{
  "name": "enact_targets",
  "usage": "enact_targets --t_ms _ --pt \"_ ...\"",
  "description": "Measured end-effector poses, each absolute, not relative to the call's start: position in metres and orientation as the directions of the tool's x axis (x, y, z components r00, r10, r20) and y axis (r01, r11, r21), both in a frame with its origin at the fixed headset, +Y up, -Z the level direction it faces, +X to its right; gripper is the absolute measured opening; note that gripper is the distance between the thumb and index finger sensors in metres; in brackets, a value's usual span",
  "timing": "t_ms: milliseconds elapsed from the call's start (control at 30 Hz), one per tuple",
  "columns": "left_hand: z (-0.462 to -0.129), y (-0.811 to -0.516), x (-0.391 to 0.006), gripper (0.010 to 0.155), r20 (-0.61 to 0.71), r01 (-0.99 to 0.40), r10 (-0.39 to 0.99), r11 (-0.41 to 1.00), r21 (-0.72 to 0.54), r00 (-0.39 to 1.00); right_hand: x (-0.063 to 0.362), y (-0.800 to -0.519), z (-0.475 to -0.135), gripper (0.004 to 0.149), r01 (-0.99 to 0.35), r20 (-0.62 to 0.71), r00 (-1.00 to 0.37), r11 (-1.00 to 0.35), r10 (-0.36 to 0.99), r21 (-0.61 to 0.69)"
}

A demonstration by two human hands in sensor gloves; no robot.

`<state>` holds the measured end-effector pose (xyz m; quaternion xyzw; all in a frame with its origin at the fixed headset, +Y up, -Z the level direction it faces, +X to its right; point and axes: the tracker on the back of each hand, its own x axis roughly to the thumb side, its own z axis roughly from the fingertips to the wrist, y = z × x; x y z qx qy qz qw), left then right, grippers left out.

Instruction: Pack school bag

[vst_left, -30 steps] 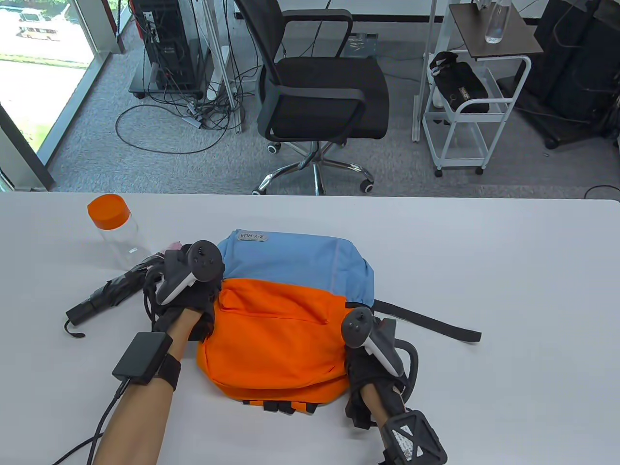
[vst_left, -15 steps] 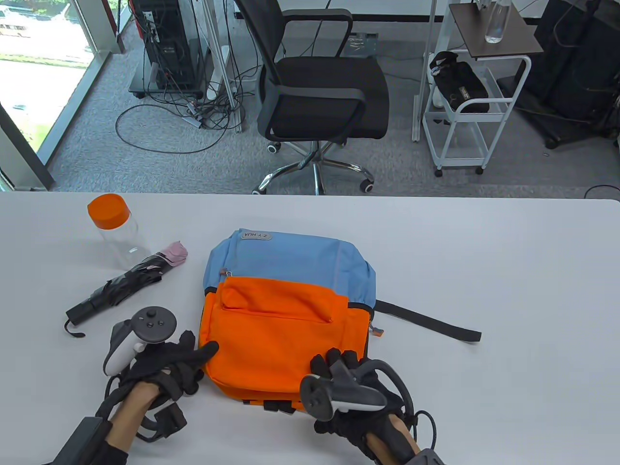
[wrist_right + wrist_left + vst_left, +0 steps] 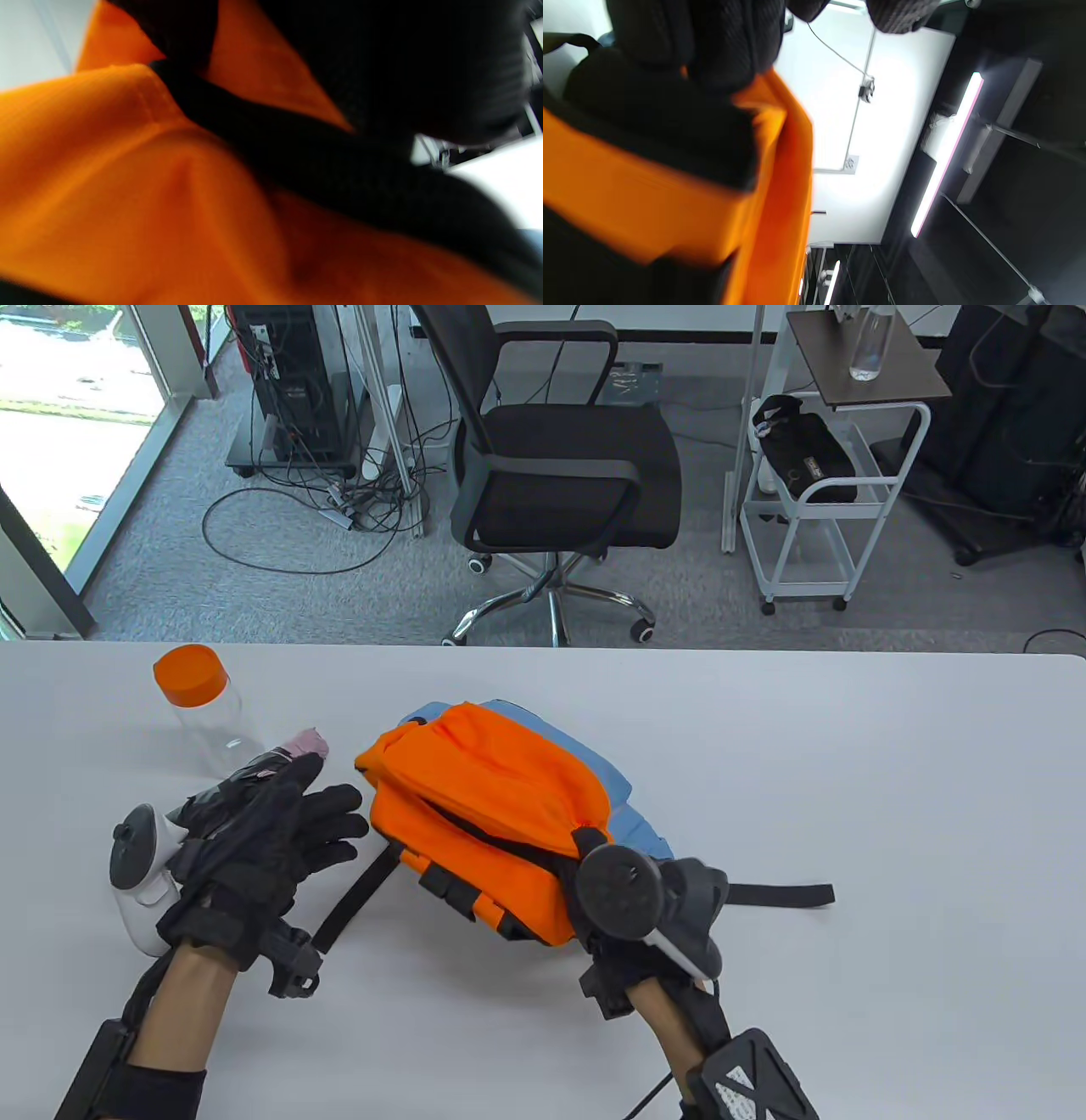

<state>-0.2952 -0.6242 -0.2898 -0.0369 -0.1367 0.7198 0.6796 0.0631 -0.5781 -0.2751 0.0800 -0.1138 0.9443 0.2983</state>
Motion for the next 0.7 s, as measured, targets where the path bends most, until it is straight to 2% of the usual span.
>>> enact_targets --t_ms 33,67,100,200,267,300,367,400,433,500,533,600,700 --pt "-0.285 -0.630 -0.286 0.077 0.142 -0.965 0.983 0.143 -0.222 0.113 0.065 -0.573 -0.281 0.046 -0.652 0.202 -0.757 -0.740 0.621 -0.168" --pt "-0.283 -0.634 -0.280 0.081 0.165 -0.942 0.967 0.232 -0.241 0.196 0.064 -0.571 -0.284 0.046 -0.691 0.201 -0.722 -0.705 0.662 -0.162" --pt "-0.280 -0.643 -0.264 0.083 0.217 -0.886 0.941 0.320 -0.337 0.258 0.062 -0.568 -0.287 0.047 -0.748 0.218 -0.663 -0.646 0.716 -0.150" --pt "-0.273 -0.660 -0.222 0.094 0.314 -0.783 0.919 0.374 -0.496 0.240 0.051 -0.572 -0.287 0.050 -0.865 0.222 -0.502 -0.480 0.836 -0.147" --pt "-0.277 -0.658 -0.205 0.104 0.336 -0.747 0.901 0.419 -0.516 0.274 0.042 -0.575 -0.286 0.052 -0.861 0.295 -0.508 -0.475 0.809 -0.182" --pt "-0.280 -0.656 -0.202 0.106 0.344 -0.739 0.890 0.444 -0.506 0.299 0.041 -0.577 -0.285 0.056 -0.849 0.324 -0.527 -0.502 0.786 -0.163" --pt "-0.289 -0.651 -0.200 0.109 0.363 -0.767 0.850 0.511 -0.388 0.383 0.042 -0.581 -0.284 0.067 -0.825 0.375 -0.544 -0.560 0.751 -0.076" --pt "-0.294 -0.649 -0.201 0.106 0.366 -0.780 0.829 0.539 -0.318 0.423 0.048 -0.584 -0.281 0.069 -0.834 0.389 -0.523 -0.549 0.758 -0.053" --pt "-0.297 -0.648 -0.201 0.106 0.376 -0.792 0.823 0.541 -0.285 0.426 0.056 -0.588 -0.278 0.065 -0.855 0.379 -0.503 -0.510 0.777 -0.090" --pt "-0.298 -0.643 -0.199 0.090 0.398 -0.804 0.810 0.545 -0.240 0.430 0.068 -0.602 -0.275 0.057 -0.858 0.319 -0.514 -0.475 0.796 -0.198" --pt "-0.300 -0.637 -0.196 0.081 0.431 -0.808 0.785 0.560 -0.185 0.446 0.073 -0.615 -0.279 0.058 -0.803 0.264 -0.596 -0.563 0.758 -0.197" --pt "-0.305 -0.626 -0.193 0.073 0.461 -0.776 0.730 0.617 -0.127 0.505 0.075 -0.633 -0.282 0.071 -0.693 0.190 -0.720 -0.708 0.667 -0.139" --pt "-0.312 -0.604 -0.189 0.064 0.475 -0.733 0.682 0.672 -0.106 0.556 0.070 -0.645 -0.286 0.090 -0.623 0.173 -0.779 -0.774 0.602 -0.112"
